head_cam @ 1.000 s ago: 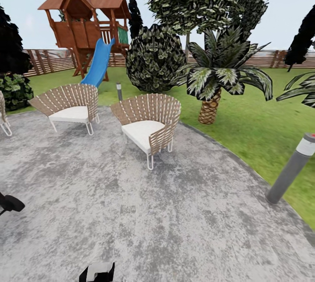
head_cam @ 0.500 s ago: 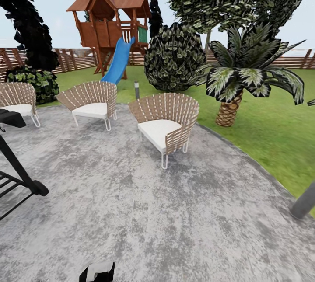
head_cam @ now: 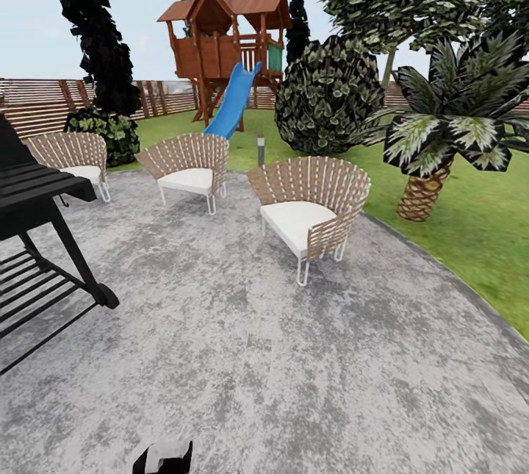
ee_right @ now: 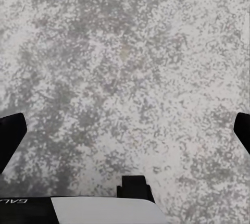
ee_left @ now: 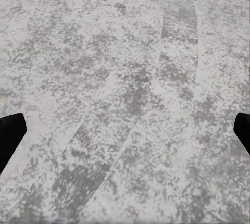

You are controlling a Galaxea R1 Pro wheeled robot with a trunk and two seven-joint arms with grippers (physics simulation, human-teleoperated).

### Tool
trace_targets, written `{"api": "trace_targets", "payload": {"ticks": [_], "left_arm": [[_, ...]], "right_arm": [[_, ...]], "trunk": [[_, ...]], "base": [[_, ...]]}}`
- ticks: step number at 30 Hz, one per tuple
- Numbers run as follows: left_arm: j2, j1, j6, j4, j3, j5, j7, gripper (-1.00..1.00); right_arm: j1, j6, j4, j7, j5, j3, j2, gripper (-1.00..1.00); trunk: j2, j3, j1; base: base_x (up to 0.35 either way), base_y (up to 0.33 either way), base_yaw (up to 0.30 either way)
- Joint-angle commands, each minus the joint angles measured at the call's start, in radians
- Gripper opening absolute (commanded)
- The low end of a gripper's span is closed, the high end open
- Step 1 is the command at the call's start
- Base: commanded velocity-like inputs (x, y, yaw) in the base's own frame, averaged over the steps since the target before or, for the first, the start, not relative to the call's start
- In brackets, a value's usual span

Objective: Pick up the pesticide atomizer in the garden and spray insectifuge to fully cover both potted plants in the garden.

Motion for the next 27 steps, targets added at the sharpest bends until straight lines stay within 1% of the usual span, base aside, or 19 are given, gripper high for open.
{"api": "trace_targets", "payload": {"ticks": [1,27], "left_arm": [[0.0,-0.001,-0.003,0.001,0.0,0.006,-0.001,1.0],[0.0,-0.001,-0.003,0.001,0.0,0.006,-0.001,1.0]], "right_arm": [[0.0,-0.003,0.0,-0.001,0.0,-0.001,0.0,1.0],[0.0,-0.003,0.0,-0.001,-0.003,-0.001,0.0,1.0]], "trunk": [[0.0,-0.001,0.0],[0.0,-0.007,0.0]], "base": [[0.0,0.0,0.272],[0.0,0.0,0.285]]}}
